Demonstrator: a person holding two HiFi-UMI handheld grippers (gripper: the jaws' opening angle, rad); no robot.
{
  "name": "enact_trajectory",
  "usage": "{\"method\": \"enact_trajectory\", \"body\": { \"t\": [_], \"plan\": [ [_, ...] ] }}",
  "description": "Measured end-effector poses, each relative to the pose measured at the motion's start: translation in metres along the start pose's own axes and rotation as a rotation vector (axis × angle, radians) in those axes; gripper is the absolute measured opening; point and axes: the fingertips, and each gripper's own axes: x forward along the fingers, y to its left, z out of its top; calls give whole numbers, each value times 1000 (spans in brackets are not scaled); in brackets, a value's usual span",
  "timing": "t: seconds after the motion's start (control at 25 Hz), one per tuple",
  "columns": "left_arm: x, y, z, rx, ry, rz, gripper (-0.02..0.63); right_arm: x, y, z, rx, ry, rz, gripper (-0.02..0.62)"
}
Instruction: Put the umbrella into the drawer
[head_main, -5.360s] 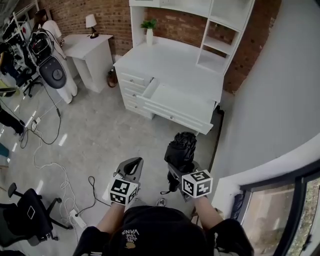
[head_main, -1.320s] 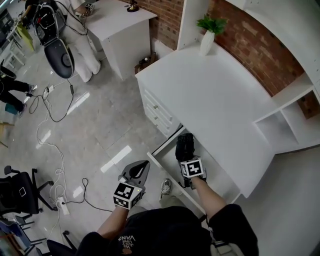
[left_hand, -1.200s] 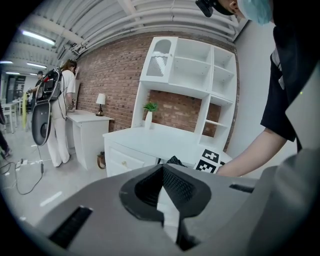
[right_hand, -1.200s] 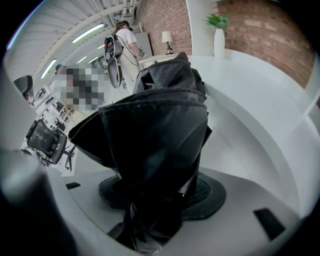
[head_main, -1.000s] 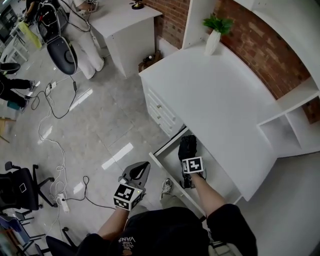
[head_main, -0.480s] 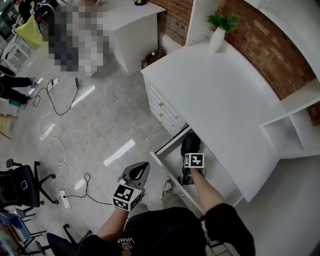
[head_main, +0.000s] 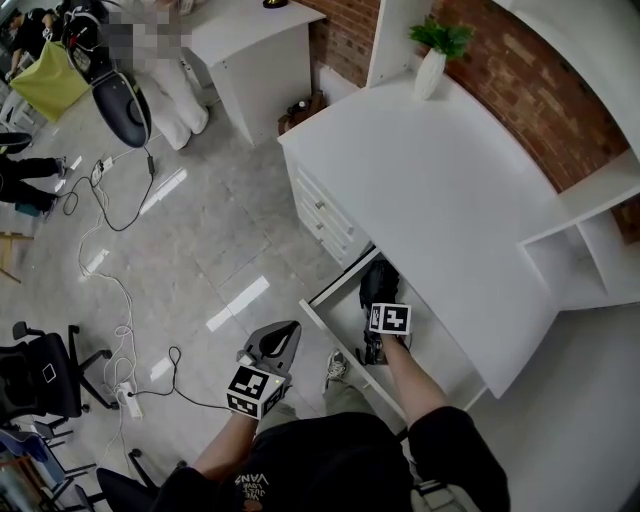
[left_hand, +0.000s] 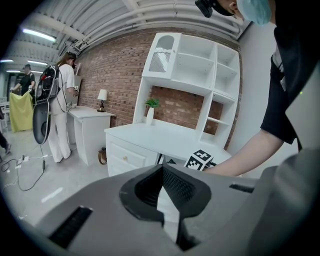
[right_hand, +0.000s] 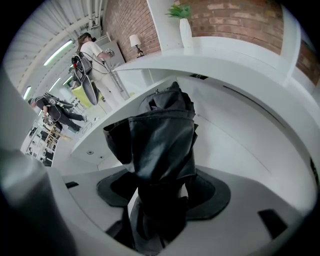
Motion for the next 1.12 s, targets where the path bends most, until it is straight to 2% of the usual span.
{"method": "enact_trajectory", "body": {
  "t": [0.32, 0.6, 0.72, 1.04, 1.12],
  "plan": [
    [2, -4, 5, 21, -7, -39, 6, -26, 1, 16, -35, -97, -37, 270],
    [-4, -11, 10, 42, -21, -86, 6, -72, 22, 35, -86, -255, -45, 248],
    [-9, -15, 14, 55, -29, -108, 6, -96, 30, 40, -90, -324, -61, 210],
    [-27, -24, 19, 86, -51, -161, 6, -167, 47, 42, -39, -517, -106, 32],
    [-33, -27, 19, 90, -58, -172, 6, -182, 51, 39, -27, -552, -114, 15]
  ]
}}
